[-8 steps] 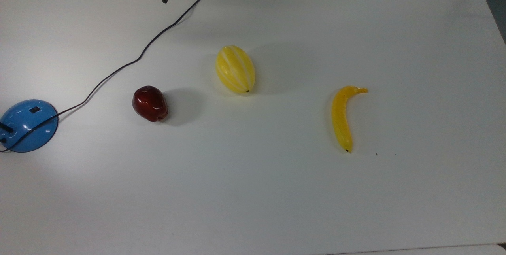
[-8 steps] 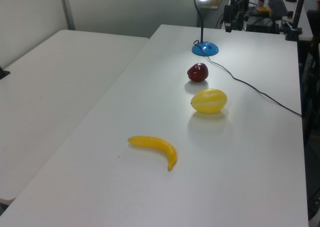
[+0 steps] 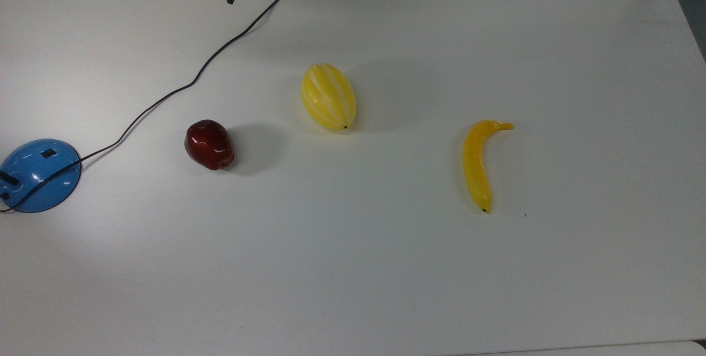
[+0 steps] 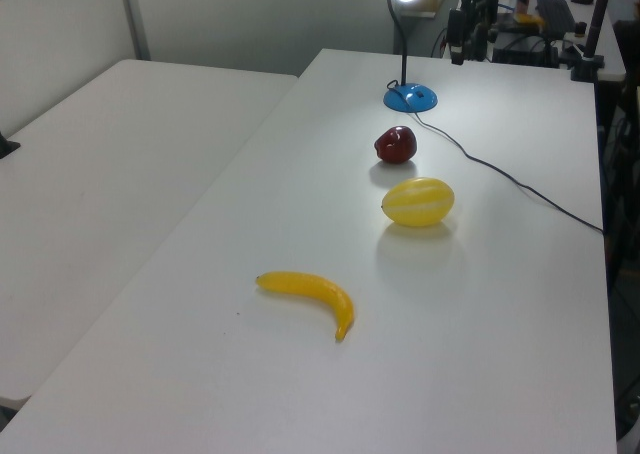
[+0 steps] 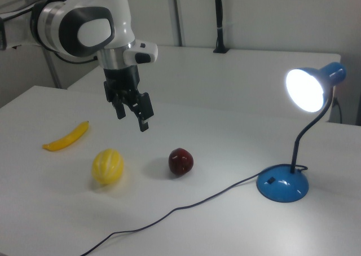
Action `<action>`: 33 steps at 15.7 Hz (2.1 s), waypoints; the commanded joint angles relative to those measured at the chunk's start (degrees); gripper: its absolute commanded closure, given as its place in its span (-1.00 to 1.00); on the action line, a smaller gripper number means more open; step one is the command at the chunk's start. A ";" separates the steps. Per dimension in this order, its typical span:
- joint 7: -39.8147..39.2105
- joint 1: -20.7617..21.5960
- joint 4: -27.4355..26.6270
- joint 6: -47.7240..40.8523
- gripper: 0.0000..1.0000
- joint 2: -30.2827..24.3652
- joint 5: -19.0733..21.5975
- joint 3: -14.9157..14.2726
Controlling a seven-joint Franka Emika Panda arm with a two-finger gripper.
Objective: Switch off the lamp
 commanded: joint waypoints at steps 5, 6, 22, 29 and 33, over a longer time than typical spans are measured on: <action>-3.07 -0.96 -0.30 0.50 0.19 0.83 0.36 0.90; -4.90 -0.96 -0.30 1.55 0.42 0.83 0.45 0.81; 0.09 -9.64 0.22 30.53 0.82 13.82 3.17 0.11; 3.16 -15.19 8.04 40.22 0.80 25.78 2.82 0.11; 5.36 -18.18 14.10 43.04 0.81 32.11 2.30 0.72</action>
